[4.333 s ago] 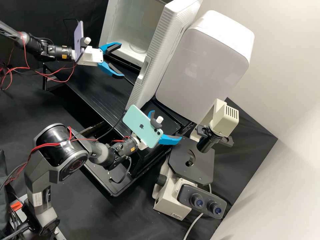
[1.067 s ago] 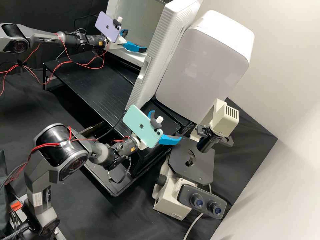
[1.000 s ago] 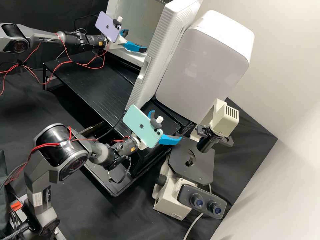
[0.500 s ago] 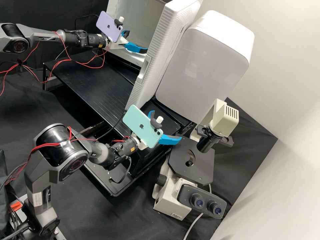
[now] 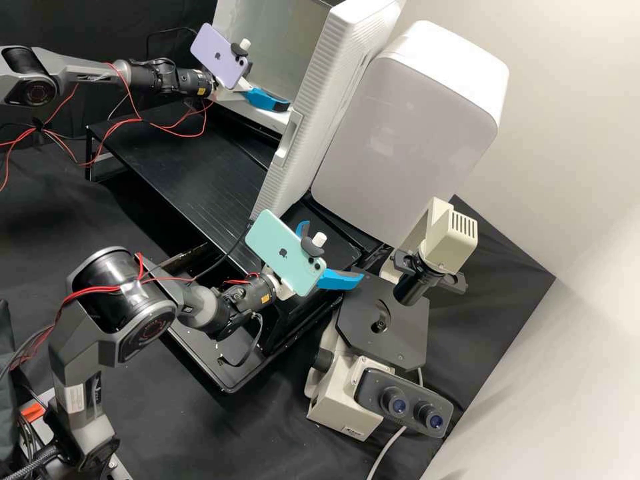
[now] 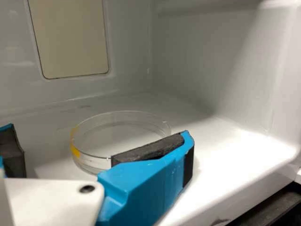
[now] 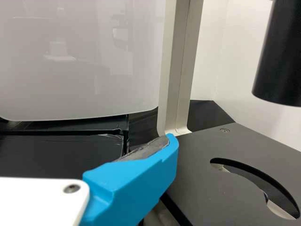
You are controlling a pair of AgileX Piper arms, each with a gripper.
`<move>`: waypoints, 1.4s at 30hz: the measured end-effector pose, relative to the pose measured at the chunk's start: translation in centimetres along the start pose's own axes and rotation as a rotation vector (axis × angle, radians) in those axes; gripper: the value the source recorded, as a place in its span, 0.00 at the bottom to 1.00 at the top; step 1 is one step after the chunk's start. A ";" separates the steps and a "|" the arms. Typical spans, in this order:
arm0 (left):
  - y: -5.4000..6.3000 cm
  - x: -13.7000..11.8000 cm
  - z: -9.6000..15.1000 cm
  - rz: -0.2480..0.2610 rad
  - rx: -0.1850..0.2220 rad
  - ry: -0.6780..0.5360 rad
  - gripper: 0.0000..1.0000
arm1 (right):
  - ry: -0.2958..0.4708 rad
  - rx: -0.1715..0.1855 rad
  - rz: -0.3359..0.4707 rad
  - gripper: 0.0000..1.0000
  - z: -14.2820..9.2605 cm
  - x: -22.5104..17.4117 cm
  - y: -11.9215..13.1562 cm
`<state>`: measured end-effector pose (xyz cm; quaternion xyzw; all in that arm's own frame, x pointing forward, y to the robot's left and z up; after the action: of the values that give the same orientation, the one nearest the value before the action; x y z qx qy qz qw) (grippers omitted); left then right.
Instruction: Take the petri dish out of the incubator
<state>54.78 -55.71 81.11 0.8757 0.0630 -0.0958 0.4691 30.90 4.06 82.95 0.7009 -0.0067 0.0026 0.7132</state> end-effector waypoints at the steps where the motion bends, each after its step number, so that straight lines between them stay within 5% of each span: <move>1: 0.0 0.0 0.1 -0.002 -0.002 0.002 1.00 | 0.000 0.000 0.000 1.00 0.0 0.0 0.0; 9: 0.3 0.3 1.5 0.017 0.118 -0.026 1.00 | 0.000 0.000 0.000 1.00 0.0 0.0 0.0; 42: 0.1 0.6 1.7 0.007 0.062 -0.036 1.00 | 0.000 0.000 0.000 1.00 0.0 0.0 0.0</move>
<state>55.18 -57.17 80.12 0.8881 0.0485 -0.1120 0.4432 30.90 4.06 82.95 0.7009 -0.0067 0.0026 0.7132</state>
